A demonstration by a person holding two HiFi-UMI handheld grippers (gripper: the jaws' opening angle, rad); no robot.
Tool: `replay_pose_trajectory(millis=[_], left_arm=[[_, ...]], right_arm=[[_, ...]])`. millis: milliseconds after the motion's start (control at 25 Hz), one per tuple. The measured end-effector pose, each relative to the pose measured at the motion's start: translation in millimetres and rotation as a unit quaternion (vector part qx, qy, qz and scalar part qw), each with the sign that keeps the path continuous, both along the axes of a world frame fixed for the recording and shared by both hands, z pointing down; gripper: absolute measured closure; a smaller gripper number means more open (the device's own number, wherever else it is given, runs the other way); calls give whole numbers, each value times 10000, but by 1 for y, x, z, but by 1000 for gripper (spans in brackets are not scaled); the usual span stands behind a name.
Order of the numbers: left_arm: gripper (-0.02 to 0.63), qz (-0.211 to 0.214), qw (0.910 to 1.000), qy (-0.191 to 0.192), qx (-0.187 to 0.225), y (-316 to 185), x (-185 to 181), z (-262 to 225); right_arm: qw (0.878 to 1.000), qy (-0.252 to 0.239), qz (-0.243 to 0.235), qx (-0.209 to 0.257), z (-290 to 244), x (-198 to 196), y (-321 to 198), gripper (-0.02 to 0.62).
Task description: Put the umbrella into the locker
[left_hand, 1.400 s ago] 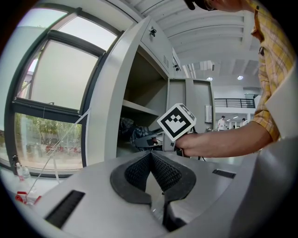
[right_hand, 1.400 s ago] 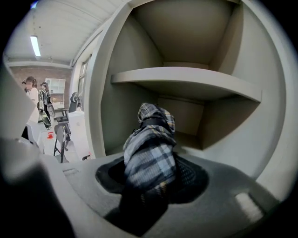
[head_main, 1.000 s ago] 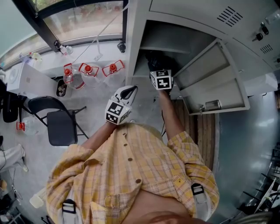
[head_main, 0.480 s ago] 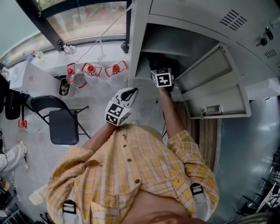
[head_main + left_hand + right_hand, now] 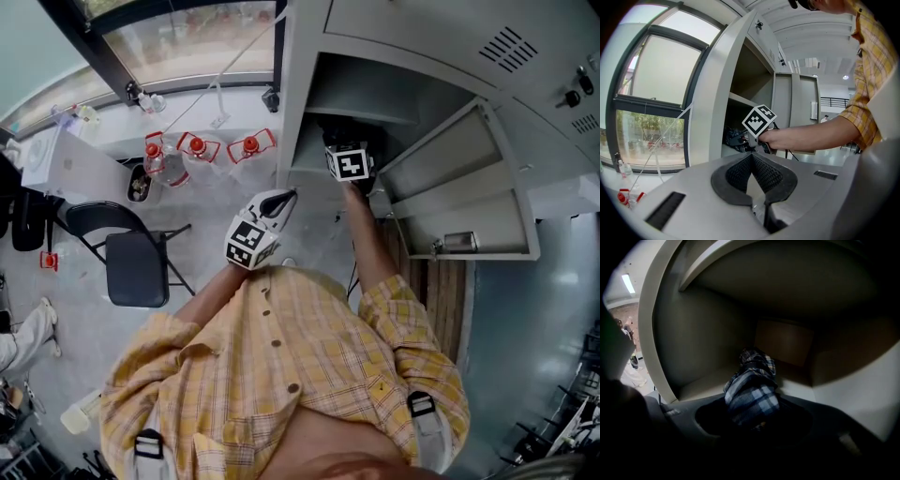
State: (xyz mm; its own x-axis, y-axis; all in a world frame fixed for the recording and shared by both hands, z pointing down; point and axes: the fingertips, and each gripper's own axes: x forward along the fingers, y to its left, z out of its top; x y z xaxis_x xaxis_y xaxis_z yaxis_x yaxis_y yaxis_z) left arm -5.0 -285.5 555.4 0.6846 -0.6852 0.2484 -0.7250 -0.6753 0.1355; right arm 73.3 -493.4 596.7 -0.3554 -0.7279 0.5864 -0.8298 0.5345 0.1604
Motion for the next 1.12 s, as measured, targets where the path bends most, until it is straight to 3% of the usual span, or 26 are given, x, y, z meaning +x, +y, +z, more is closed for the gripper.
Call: replay_pose_trajectory(millis=[280, 440, 640, 1120], left_arm=[[601, 4, 10000, 3, -54, 1, -3, 3], [601, 100, 9998, 39, -148, 3, 0, 5], [601, 197, 9996, 36, -204, 5, 4, 1], [601, 266, 9986, 236, -395, 10, 13, 13]], right_arm=[[9999, 60, 26, -80, -4, -5, -8, 362], [9995, -207, 93, -232, -1, -4, -8, 327], [9987, -489, 75, -83, -15, -2, -4, 272], [9944, -1056, 2, 56, -43, 6, 20, 272]])
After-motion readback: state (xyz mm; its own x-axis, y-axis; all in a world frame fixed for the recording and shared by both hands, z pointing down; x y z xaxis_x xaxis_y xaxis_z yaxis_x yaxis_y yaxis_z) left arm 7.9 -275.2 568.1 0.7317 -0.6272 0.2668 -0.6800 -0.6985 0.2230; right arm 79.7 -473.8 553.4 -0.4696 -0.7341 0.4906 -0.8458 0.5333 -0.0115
